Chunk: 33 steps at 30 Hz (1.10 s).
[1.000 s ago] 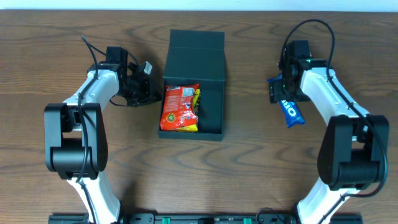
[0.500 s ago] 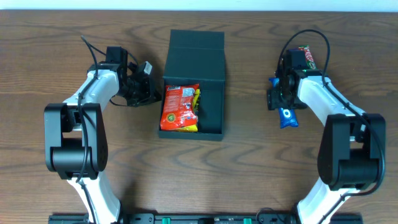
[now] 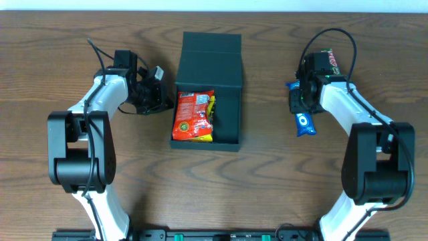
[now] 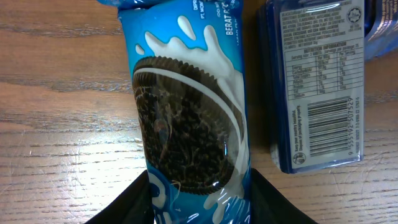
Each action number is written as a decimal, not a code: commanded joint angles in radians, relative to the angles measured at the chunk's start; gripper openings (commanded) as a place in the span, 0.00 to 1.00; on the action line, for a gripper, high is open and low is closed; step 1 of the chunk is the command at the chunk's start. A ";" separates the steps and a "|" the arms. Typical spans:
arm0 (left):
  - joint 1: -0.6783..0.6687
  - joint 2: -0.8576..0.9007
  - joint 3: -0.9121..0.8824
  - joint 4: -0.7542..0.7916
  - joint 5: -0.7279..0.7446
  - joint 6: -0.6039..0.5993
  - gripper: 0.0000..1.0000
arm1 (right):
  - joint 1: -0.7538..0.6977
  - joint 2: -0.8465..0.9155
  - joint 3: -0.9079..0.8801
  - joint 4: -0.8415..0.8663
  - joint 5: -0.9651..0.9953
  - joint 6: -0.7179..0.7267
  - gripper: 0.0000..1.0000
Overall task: Pack container
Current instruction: 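Grasp the blue Oreo pack with the right gripper and lift, then lower the Oreo pack upright into the box's right side and release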
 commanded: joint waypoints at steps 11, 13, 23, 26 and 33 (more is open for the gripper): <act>-0.002 -0.020 0.002 0.000 -0.007 -0.001 0.06 | 0.010 0.020 0.105 -0.038 -0.148 0.060 0.29; -0.002 -0.020 0.002 0.000 -0.007 -0.001 0.06 | 0.029 0.020 0.186 -0.097 -0.151 0.060 0.21; 0.001 -0.020 0.002 0.001 -0.007 -0.001 0.06 | 0.257 0.019 0.578 -0.423 -0.143 0.209 0.02; 0.004 -0.020 0.002 0.001 -0.007 0.000 0.06 | 0.361 0.020 0.593 -0.477 -0.143 0.439 0.02; 0.007 -0.020 0.002 -0.001 -0.007 0.000 0.06 | 0.564 0.021 0.576 -0.561 -0.004 0.768 0.02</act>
